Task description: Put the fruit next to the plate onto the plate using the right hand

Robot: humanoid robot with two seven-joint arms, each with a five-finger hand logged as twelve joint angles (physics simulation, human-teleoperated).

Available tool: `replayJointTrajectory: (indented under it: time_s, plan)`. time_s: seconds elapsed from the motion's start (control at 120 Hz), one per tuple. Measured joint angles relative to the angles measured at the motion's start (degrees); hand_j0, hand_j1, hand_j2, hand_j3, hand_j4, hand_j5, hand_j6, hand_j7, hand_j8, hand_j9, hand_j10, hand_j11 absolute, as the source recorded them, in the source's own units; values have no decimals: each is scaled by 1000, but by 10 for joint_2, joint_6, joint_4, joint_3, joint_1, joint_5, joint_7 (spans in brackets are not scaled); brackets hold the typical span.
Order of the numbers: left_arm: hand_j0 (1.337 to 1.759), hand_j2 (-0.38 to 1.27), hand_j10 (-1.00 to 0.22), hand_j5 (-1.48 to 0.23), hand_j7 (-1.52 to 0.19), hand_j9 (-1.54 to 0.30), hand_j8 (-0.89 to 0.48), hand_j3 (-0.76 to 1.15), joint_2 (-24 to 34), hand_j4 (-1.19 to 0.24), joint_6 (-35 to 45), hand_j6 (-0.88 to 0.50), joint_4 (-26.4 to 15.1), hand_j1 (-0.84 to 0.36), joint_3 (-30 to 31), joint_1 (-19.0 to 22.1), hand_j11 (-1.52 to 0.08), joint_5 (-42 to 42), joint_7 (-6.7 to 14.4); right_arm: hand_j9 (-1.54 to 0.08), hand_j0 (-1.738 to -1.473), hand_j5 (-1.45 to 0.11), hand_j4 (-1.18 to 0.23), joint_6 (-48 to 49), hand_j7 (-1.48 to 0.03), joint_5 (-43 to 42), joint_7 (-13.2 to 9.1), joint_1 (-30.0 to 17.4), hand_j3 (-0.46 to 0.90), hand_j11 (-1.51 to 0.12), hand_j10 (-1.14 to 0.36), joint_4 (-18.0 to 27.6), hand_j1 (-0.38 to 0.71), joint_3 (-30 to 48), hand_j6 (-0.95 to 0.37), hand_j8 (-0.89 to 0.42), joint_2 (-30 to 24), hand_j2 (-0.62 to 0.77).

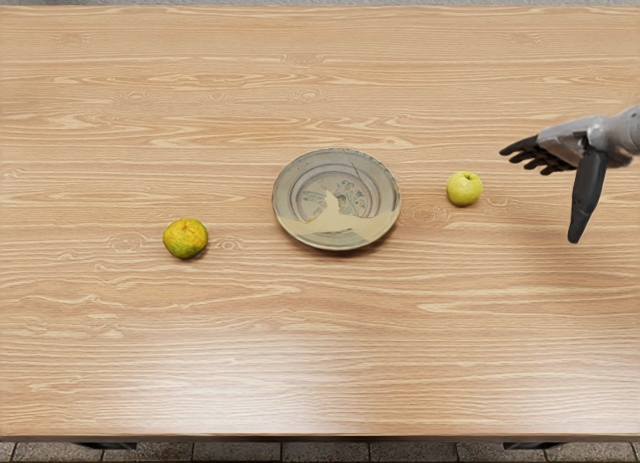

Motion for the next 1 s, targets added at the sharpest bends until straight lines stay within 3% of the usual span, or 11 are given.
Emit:
replayJointTrajectory:
  time_s: [0.258,0.383,0.508,0.742,1.0]
  plan:
    - [1658,0,0,0,0,0,0,0,0,0,0,0,0,349,0,0,0,0,0,0,-1658,-1,-5,0,0,3,-3,1,0,0,-4,5,-349,3,-6,-5,15,0]
    - [1658,0,0,0,0,0,0,0,0,0,0,0,0,349,0,0,0,0,0,0,-1658,-1,-5,0,0,4,-45,19,0,0,-4,14,-349,9,-6,-5,30,0]
    - [1658,0,0,0,0,0,0,0,0,0,0,0,0,349,0,0,0,0,0,0,-1658,-1,-4,0,0,1,-62,53,0,0,-3,16,-349,15,-6,-5,38,0]
    - [1658,0,0,0,0,0,0,0,0,0,0,0,0,349,0,0,0,0,0,0,-1658,0,-4,0,0,-33,-69,69,0,0,-3,20,-349,28,-5,-4,90,0]
    - [1658,0,0,0,0,0,0,0,0,0,0,0,0,349,0,0,0,0,0,0,-1658,0,-3,-62,0,-141,-70,33,0,0,-2,71,-349,26,-5,-4,110,0]
